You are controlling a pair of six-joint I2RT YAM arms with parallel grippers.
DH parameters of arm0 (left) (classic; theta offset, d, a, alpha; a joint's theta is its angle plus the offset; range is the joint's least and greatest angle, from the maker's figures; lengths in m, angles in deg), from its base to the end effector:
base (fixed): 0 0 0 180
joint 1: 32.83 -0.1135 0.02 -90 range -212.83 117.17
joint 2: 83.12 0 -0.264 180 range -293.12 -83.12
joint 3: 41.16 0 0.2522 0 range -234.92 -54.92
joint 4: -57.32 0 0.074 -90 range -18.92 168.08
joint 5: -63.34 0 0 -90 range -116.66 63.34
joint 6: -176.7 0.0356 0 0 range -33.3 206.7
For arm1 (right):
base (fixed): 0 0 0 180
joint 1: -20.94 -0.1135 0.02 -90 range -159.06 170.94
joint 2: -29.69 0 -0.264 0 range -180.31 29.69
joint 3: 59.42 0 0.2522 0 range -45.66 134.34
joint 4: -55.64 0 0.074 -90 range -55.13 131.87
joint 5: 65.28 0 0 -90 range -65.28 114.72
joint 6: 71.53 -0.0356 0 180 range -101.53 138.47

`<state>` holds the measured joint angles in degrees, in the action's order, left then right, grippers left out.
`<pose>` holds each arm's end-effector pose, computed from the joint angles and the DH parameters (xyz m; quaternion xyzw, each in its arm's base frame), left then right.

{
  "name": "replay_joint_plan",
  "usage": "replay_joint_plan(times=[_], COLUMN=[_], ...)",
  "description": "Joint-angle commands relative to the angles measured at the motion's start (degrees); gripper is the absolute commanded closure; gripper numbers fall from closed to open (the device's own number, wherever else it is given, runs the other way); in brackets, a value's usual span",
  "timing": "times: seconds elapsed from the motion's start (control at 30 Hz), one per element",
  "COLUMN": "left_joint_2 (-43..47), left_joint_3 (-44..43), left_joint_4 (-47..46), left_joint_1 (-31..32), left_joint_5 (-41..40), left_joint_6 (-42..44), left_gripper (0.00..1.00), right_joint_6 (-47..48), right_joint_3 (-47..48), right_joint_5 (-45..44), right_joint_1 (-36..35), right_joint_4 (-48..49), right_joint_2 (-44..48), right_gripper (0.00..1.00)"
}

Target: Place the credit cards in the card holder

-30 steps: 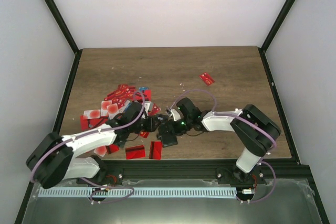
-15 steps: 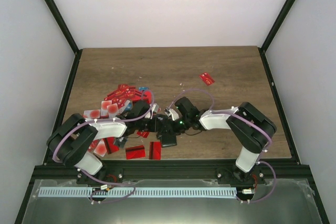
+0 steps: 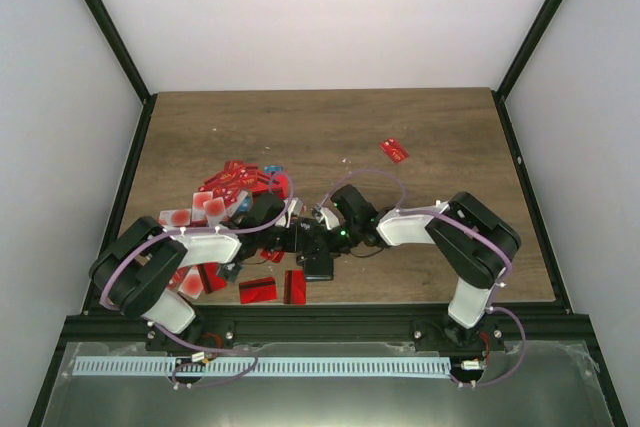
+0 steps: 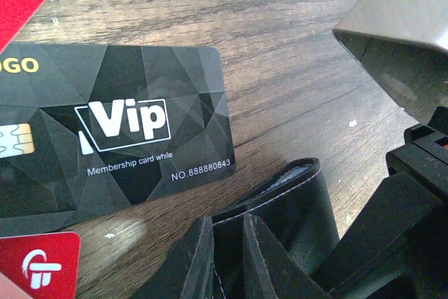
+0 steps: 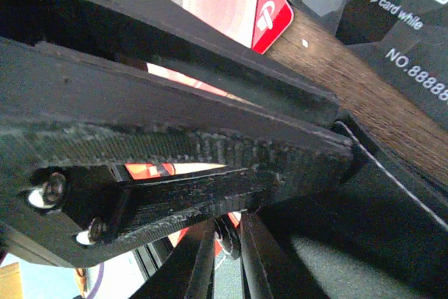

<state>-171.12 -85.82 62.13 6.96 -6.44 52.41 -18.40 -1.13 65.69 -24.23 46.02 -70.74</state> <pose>0.1964 -0.1796 0.1242 0.1067 0.9155 -0.3427 0.1819 0.2071 0.2414 0.1247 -0.1784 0.8745 0.4509 0.0145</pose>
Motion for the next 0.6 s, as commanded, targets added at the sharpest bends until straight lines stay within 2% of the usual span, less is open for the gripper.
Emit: replay_joint_plan(times=[0.0,0.13,0.57], left_joint_2=[-0.97,-0.76,-0.3], left_joint_3=[1.26,1.58,2.54], left_joint_4=[0.27,0.13,0.5], left_joint_1=[0.11,0.11,0.27], left_joint_5=[0.95,0.51,-0.73], left_joint_6=[0.05,-0.21,-0.45], left_gripper=[0.85,0.85,0.85], right_joint_6=[0.34,0.28,0.68], right_joint_3=[1.92,1.95,2.04], right_joint_5=[0.51,0.81,-2.21], right_joint_1=[-0.45,-0.42,-0.45], right_joint_4=[0.05,-0.06,-4.5], right_joint_2=[-0.83,-0.67,4.24], right_gripper=[0.89,0.99,0.99])
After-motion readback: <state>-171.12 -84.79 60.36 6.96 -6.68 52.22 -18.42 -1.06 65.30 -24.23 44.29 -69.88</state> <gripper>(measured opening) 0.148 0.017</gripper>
